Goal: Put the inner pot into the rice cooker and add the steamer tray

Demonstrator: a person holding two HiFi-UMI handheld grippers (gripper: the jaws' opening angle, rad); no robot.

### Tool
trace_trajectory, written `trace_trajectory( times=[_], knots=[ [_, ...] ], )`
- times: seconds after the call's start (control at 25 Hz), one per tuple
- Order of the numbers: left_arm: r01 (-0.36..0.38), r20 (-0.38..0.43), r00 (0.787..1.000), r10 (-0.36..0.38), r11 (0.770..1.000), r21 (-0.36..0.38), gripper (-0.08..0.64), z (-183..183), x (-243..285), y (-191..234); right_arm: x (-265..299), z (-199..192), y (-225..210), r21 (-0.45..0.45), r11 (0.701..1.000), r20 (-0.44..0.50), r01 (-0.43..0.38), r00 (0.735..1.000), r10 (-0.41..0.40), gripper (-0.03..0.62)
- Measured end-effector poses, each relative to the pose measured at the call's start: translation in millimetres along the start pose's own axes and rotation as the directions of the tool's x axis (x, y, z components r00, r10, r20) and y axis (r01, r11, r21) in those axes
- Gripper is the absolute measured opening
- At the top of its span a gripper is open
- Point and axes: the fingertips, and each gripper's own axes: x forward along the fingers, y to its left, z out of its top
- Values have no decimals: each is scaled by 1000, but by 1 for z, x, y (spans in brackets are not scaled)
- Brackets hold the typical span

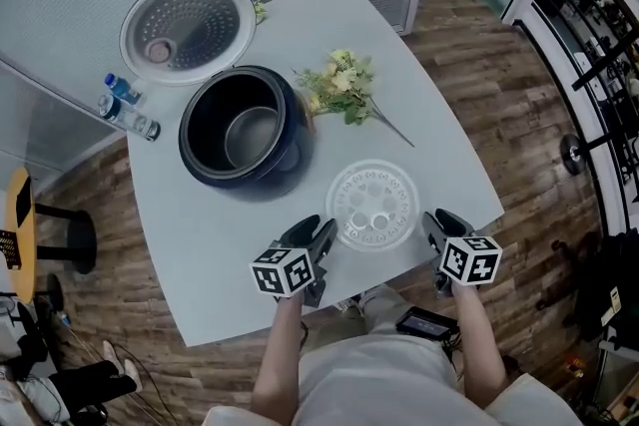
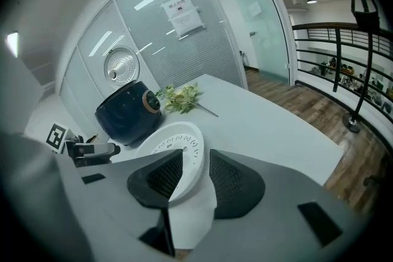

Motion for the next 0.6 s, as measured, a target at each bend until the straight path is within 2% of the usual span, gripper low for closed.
trace_trajectory(
  times=[0.36,0.6],
  knots=[
    [-75,-55,996,72,995,-61,183,-22,20,20,15,-7,-14,38,998,-28,-45,999,47,144],
    [-86,-44,996,81,989,-118,183,-25,27,31,33,-9,-8,111,984,-35,-141,989,146,143]
  ],
)
